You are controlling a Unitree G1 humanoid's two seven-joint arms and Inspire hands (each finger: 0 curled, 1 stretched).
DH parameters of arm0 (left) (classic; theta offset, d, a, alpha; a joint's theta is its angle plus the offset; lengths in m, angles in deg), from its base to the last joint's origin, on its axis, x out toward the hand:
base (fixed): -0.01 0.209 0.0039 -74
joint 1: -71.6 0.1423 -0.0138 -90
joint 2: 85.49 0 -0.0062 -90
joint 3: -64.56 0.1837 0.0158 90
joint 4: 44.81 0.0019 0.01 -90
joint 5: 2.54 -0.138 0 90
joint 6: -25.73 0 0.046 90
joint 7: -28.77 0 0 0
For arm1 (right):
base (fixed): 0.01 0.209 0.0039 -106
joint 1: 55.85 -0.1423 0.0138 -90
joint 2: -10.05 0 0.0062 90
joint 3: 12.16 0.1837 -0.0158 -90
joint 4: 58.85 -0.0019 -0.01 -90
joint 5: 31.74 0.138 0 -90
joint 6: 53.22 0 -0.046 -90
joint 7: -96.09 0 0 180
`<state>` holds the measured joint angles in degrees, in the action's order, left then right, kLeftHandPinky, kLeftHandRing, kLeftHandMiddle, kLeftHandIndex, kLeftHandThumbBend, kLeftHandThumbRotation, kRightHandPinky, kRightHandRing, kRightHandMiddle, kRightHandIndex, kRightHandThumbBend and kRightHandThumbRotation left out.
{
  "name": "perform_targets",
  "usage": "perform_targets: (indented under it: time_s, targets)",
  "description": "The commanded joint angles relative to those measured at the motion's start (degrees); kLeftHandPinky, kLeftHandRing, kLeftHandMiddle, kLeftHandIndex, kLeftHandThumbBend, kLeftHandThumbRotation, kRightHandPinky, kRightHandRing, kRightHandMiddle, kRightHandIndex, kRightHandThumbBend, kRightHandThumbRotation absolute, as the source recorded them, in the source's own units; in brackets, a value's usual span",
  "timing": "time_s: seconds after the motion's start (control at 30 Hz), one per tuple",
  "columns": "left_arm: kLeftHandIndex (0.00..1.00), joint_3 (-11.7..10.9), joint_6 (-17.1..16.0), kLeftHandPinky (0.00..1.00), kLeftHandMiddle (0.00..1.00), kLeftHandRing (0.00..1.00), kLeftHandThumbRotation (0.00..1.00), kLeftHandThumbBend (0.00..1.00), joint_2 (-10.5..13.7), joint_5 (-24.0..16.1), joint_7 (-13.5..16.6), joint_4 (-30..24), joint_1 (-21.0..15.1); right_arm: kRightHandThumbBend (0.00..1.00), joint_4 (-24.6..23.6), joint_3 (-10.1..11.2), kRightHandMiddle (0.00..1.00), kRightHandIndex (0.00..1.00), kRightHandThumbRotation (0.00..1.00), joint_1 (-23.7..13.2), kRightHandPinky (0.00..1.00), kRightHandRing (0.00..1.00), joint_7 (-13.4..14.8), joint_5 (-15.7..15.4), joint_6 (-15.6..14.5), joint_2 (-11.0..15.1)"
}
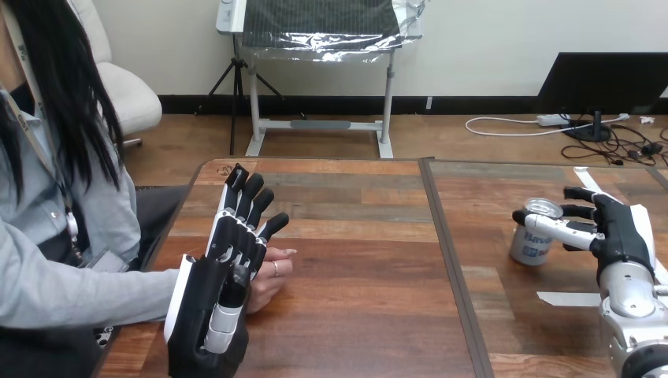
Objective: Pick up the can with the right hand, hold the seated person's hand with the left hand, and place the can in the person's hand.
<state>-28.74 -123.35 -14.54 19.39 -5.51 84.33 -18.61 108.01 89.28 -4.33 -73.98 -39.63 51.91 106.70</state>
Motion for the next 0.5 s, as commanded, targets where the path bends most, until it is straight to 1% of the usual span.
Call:
perform_targets:
  time_s: [0.0,0.13,0.4,0.47]
  targets:
    - [1.00,-0.22,0.04,0.87,0.98,0.96,0.85,1.00,-0.55,0.26,-0.60,0.45,-3.55,1.00,-0.10,-0.05,0.69,0.72,0.06,-5.29,0.58,0.68,0.81,0.17,-0.12,-0.34]
    - [1.00,-0.26,-0.10,0.87,0.98,0.96,0.85,1.00,-0.68,0.35,-0.70,0.59,-3.60,0.99,-0.06,-0.08,0.67,0.70,0.02,-5.28,0.56,0.65,1.18,0.09,-0.35,-0.27]
    - [0.99,-0.32,-0.03,0.86,0.98,0.96,0.85,1.00,-0.75,0.41,-0.76,0.50,-3.53,0.96,-0.04,-0.16,0.64,0.67,0.00,-5.35,0.56,0.62,2.30,-0.05,-1.10,-0.23]
    - [0.99,-0.34,-0.04,0.86,0.98,0.96,0.85,1.00,-0.74,0.44,-0.83,0.51,-3.53,0.94,-0.05,-0.14,0.61,0.65,0.00,-5.34,0.56,0.60,2.49,-0.04,-1.14,-0.21]
